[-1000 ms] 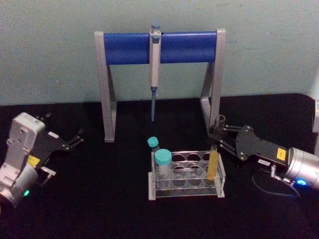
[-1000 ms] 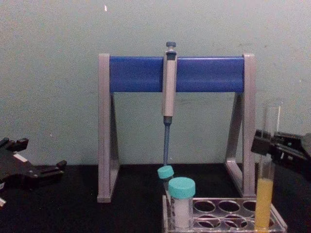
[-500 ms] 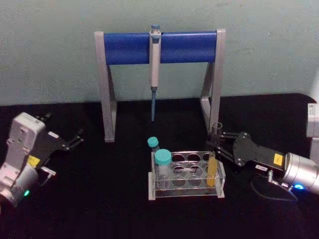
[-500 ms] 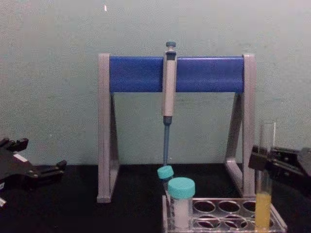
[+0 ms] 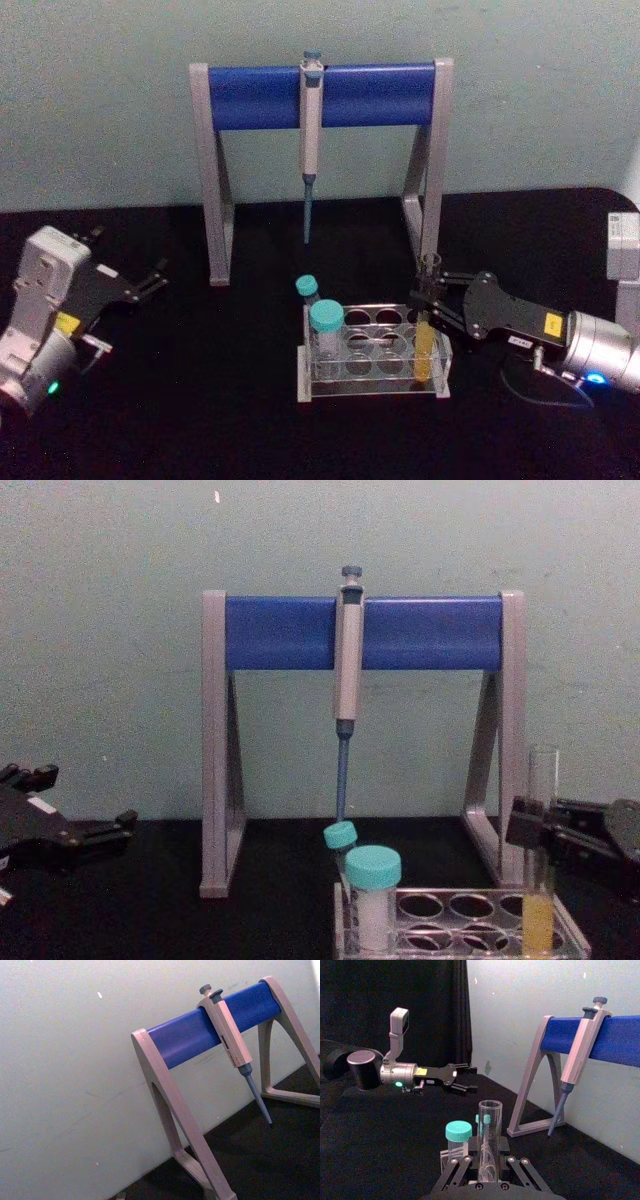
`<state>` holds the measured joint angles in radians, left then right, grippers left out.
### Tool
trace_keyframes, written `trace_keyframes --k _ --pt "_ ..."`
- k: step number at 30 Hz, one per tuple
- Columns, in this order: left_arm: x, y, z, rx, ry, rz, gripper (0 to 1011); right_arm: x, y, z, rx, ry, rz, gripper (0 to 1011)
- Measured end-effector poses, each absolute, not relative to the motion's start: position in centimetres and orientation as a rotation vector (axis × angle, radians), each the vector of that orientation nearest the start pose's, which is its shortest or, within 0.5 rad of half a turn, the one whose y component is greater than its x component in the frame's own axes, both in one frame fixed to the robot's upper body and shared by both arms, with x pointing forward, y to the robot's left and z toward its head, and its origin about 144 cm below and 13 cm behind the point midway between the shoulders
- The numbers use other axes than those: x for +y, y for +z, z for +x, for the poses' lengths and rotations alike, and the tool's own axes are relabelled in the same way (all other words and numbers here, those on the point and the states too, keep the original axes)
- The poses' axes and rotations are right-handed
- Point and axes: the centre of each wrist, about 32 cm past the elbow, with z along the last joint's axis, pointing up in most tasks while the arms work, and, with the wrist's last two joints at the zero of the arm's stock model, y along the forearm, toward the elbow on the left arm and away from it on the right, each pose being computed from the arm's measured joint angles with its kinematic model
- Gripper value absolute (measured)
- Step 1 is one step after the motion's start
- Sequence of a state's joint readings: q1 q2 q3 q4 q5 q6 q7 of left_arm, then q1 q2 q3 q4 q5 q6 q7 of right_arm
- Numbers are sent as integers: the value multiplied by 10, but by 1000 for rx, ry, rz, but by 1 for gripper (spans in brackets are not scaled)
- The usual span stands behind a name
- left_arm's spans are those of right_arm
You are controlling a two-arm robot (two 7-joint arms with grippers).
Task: Pick up the test tube from the test tube rack, shake it, then place it back into the test tube rack.
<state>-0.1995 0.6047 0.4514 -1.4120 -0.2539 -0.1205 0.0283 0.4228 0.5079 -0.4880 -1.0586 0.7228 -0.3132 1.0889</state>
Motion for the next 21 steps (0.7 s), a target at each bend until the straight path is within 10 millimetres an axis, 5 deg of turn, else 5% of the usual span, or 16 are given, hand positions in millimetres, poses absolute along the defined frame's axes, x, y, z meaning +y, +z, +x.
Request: trace_keyframes --k 21 --pt "310 1140 489 -285 1248 304 1001 -332 1123 548 -2 -391 74 232"
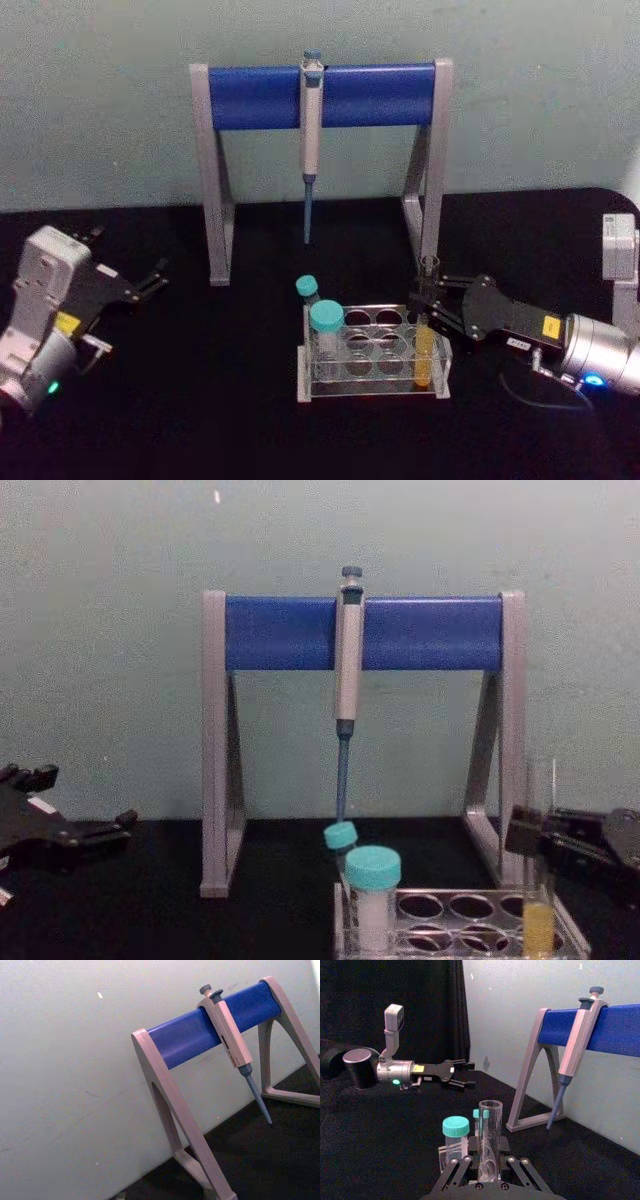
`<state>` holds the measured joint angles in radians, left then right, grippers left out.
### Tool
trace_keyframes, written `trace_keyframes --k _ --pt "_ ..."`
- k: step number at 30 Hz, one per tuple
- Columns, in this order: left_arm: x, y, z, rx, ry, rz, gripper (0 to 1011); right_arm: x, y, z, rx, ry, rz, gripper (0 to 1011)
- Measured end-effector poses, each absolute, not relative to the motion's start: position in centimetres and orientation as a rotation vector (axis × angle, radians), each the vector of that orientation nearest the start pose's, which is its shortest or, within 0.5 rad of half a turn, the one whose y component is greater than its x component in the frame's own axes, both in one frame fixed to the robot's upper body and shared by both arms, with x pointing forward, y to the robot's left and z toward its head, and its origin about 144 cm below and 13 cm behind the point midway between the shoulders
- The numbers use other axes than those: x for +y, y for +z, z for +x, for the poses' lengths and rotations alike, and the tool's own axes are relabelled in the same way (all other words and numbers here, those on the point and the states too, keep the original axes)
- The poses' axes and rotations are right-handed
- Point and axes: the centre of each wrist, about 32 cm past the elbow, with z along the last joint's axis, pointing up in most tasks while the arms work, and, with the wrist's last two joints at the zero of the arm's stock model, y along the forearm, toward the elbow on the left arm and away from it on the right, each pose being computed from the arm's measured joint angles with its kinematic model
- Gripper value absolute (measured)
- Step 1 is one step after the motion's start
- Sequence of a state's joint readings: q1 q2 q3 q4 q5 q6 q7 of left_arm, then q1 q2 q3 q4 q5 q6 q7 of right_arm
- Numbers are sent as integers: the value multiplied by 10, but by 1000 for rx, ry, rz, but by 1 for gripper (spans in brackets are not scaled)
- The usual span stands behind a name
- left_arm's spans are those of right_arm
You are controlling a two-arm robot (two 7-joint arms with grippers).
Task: Pick up the test tube from the test tube rack, shake it, then place it back into the test tube rack.
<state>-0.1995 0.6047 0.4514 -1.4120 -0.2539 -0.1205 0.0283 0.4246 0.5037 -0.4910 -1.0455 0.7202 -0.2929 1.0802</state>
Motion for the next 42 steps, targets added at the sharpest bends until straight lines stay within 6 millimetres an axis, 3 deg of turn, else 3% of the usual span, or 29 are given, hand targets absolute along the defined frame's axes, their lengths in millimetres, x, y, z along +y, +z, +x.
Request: trace_keyframes --k 14,18,31,42 --pt "310 1140 489 -285 1248 304 1001 -333 1123 548 -3 -391 74 232" --pt "310 1140 489 -285 1248 304 1001 -333 1123 548 -3 -390 71 293" --pt "310 1140 489 -285 1248 304 1001 -333 1123 548 -4 -390 72 738" --pt "310 1140 489 -285 1248 304 1001 -333 1123 548 -5 -390 73 1000"
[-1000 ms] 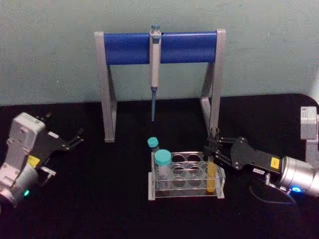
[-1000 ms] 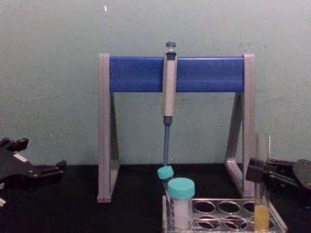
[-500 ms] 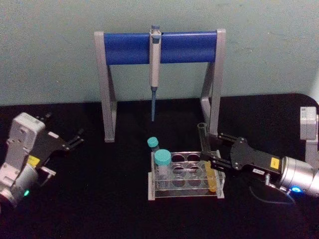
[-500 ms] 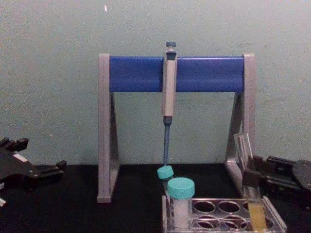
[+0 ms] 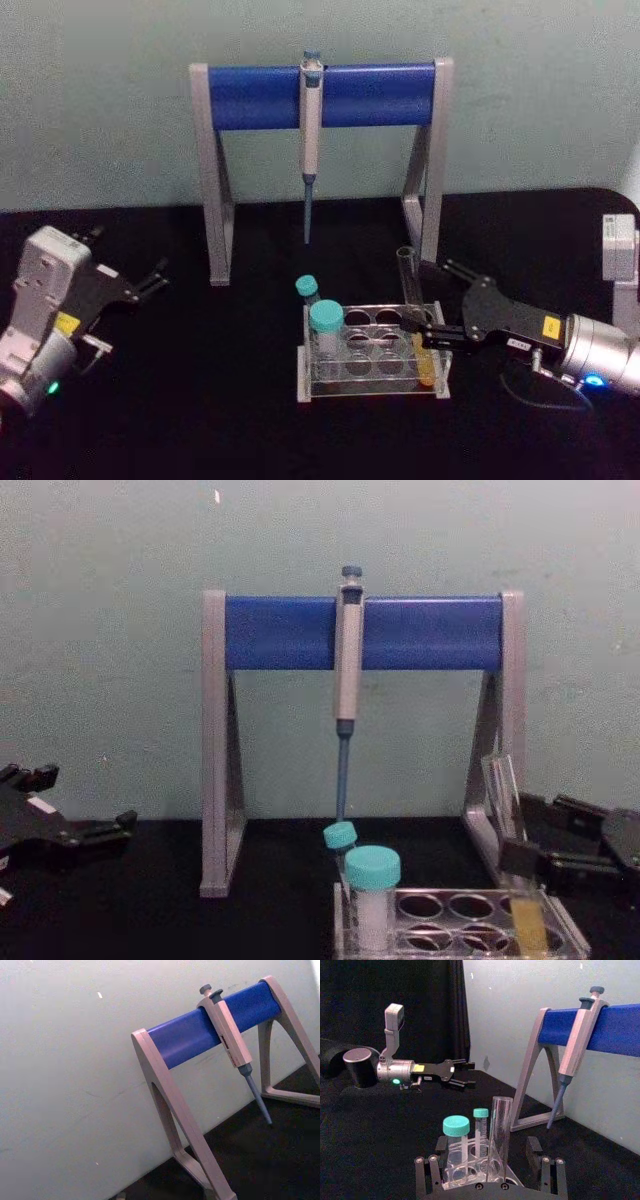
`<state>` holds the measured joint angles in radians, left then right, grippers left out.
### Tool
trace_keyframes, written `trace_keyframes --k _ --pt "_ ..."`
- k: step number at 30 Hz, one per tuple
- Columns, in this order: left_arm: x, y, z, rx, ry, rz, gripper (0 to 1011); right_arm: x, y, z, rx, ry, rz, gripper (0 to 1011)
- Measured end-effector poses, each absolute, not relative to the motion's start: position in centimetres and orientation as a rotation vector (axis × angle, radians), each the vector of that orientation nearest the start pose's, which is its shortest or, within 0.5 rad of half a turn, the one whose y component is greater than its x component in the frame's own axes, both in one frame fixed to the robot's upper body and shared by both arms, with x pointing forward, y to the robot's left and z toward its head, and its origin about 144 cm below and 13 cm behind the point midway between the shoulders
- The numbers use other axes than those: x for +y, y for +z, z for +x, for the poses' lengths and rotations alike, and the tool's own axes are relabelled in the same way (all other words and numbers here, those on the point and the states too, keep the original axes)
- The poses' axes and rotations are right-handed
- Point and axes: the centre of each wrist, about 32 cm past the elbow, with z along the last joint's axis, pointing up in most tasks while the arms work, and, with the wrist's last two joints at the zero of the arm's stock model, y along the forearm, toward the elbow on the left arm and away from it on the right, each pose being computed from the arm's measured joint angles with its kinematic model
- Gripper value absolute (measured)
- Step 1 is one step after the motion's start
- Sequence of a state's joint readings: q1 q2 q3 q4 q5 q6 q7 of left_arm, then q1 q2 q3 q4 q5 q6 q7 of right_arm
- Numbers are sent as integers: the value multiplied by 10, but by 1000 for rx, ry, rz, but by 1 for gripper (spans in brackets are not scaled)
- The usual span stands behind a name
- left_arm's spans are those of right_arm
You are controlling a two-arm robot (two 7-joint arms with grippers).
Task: Pick up the test tube from the test tube rack, shake it, then place it back into the test tube rack.
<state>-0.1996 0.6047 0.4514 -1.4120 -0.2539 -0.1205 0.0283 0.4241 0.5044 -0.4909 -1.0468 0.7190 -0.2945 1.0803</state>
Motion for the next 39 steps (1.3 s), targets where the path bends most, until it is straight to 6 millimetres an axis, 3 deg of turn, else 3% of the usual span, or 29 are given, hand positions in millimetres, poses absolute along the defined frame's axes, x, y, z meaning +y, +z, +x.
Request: trace_keyframes --k 14,25,34,39 --pt "310 1140 489 -285 1248 304 1001 -330 1140 541 -115 -447 123 1000" --pt "310 1140 489 -285 1248 305 1001 -328 1161 516 -363 -749 245 1000" --pt "310 1140 489 -285 1248 305 1001 -315 1143 498 -288 -1035 221 1000" --pt "310 1140 489 -285 1248 304 1001 -304 1131 491 -211 -1112 186 1000"
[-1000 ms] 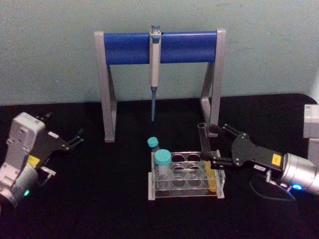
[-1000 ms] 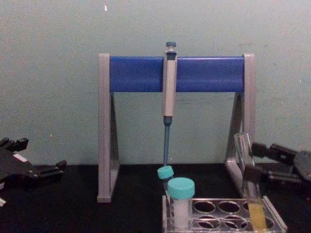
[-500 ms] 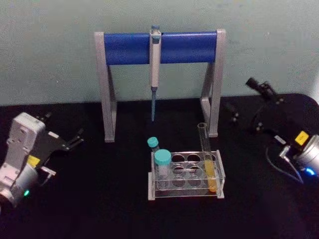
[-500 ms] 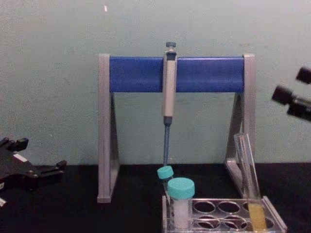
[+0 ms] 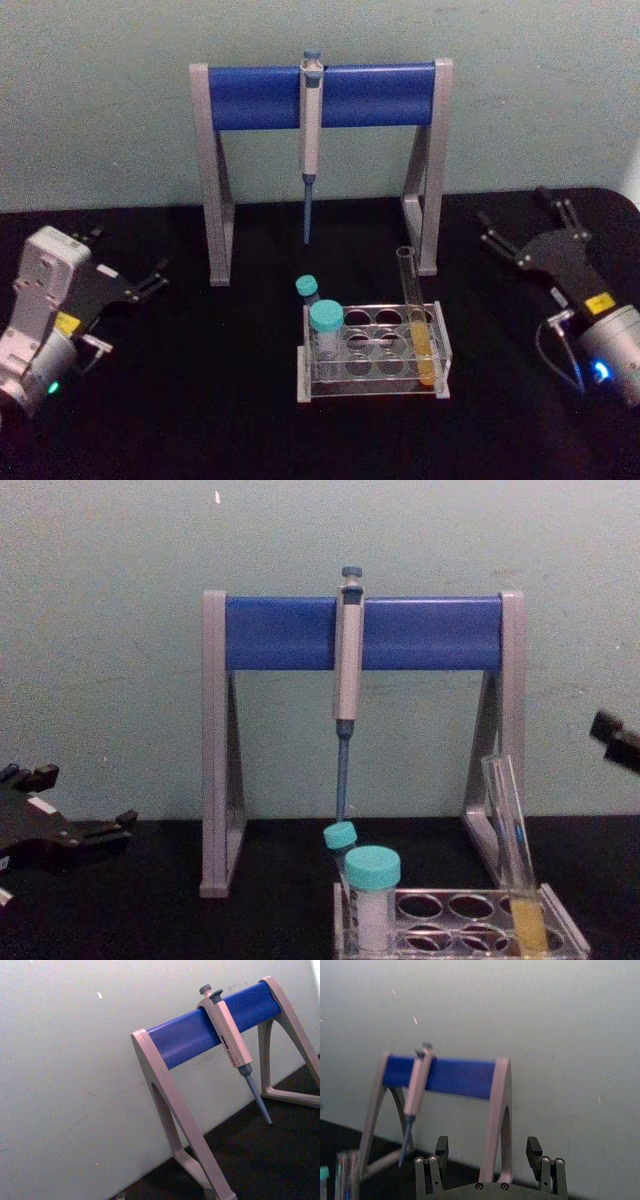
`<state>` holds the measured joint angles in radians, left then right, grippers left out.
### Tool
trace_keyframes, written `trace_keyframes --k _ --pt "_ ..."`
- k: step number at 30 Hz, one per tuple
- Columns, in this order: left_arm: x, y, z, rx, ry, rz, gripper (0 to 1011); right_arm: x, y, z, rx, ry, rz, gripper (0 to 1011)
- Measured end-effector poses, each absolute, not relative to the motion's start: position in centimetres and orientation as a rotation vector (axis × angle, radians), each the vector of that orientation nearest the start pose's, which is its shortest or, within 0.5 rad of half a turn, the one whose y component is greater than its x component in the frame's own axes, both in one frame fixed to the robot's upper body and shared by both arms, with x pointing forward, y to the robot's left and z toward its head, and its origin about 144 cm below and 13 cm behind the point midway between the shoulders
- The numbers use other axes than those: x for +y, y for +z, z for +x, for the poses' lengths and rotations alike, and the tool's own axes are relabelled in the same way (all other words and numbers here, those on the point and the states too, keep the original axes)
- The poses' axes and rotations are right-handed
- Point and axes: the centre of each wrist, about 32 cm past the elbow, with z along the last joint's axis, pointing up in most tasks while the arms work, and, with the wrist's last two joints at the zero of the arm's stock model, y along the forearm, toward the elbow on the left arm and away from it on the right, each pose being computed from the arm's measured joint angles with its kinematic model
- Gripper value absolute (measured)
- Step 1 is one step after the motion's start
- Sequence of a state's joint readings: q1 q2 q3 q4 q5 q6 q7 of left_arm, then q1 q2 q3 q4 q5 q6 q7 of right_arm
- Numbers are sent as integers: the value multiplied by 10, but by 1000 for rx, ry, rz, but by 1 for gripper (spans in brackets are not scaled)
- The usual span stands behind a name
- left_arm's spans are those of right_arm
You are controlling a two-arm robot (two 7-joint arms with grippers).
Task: Pick up the test tube from the test tube rack, shake it, then place it back into the test tube rack.
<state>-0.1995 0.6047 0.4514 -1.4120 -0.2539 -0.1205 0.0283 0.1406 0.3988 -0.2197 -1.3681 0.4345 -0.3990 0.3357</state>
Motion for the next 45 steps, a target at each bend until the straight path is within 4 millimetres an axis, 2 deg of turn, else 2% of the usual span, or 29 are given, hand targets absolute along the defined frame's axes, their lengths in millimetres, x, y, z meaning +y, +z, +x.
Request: trace_keyframes --k 6,16,45 --pt "310 1140 489 -285 1248 305 1001 -294 1118 485 -107 -1155 131 1000" --pt "310 1140 489 -285 1248 304 1001 -291 1115 487 -39 -1156 117 1000" --pt "310 1140 489 -285 1248 305 1001 -290 1114 487 -40 -1156 115 1000"
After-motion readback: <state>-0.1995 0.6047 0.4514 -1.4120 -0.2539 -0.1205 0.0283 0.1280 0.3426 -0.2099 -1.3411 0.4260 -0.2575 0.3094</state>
